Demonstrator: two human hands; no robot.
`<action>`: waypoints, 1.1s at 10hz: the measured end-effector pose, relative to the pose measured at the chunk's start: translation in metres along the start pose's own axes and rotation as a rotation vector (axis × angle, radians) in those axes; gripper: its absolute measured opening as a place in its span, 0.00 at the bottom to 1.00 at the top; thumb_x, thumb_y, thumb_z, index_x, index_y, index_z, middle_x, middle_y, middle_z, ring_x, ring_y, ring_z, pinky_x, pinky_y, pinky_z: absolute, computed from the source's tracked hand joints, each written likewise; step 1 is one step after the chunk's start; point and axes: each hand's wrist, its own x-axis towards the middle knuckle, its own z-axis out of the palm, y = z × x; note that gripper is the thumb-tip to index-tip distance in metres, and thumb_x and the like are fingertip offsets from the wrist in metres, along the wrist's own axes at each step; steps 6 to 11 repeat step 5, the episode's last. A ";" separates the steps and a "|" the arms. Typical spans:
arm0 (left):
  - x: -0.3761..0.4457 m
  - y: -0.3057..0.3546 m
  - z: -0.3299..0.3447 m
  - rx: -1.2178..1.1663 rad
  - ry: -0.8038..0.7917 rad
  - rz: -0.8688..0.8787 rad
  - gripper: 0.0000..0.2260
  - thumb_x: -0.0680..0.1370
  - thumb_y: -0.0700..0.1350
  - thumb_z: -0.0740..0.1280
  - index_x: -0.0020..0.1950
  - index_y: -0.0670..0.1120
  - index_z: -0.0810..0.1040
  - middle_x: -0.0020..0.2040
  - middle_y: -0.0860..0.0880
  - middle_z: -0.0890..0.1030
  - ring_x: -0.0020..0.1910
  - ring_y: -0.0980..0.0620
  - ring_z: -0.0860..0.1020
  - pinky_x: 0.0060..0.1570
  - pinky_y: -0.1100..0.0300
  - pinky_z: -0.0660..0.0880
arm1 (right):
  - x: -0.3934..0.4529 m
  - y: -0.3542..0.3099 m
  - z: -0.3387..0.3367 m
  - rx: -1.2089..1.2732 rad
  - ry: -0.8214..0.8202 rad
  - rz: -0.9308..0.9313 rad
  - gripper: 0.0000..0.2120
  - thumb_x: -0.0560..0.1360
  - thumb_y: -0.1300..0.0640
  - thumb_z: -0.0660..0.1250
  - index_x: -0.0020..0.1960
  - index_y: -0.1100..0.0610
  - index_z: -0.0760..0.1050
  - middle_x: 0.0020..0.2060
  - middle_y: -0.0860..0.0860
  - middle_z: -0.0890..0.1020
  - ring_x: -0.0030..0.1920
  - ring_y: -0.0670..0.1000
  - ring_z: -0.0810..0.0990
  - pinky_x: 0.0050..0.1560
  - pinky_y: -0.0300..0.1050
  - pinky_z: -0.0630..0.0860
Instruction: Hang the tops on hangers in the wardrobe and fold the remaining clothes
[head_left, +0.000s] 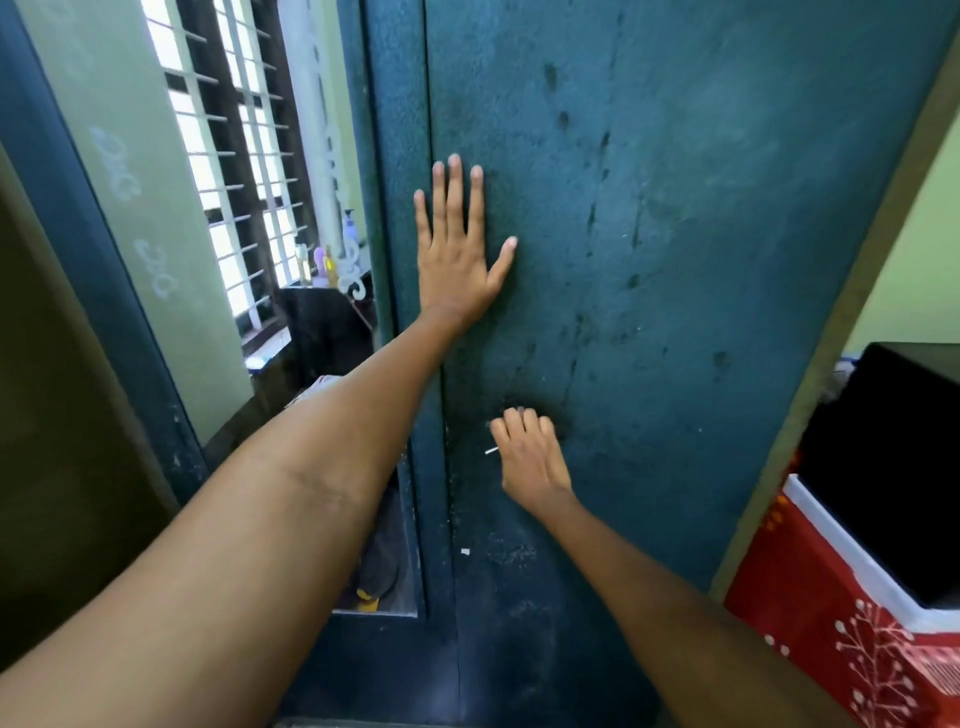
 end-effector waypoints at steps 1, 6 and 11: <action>-0.005 0.002 -0.014 0.026 -0.164 0.001 0.34 0.80 0.60 0.50 0.76 0.39 0.48 0.76 0.37 0.51 0.76 0.40 0.49 0.73 0.45 0.42 | -0.004 -0.010 -0.026 0.021 -0.250 0.107 0.32 0.64 0.53 0.72 0.65 0.57 0.66 0.58 0.56 0.71 0.58 0.58 0.70 0.62 0.52 0.67; -0.092 0.019 -0.063 -0.161 -0.773 -0.179 0.33 0.81 0.58 0.51 0.76 0.37 0.46 0.77 0.41 0.44 0.76 0.45 0.46 0.74 0.51 0.44 | -0.021 0.007 -0.094 0.554 -0.719 0.228 0.43 0.69 0.60 0.72 0.76 0.58 0.51 0.76 0.52 0.50 0.76 0.55 0.48 0.73 0.52 0.57; -0.092 0.019 -0.063 -0.161 -0.773 -0.179 0.33 0.81 0.58 0.51 0.76 0.37 0.46 0.77 0.41 0.44 0.76 0.45 0.46 0.74 0.51 0.44 | -0.021 0.007 -0.094 0.554 -0.719 0.228 0.43 0.69 0.60 0.72 0.76 0.58 0.51 0.76 0.52 0.50 0.76 0.55 0.48 0.73 0.52 0.57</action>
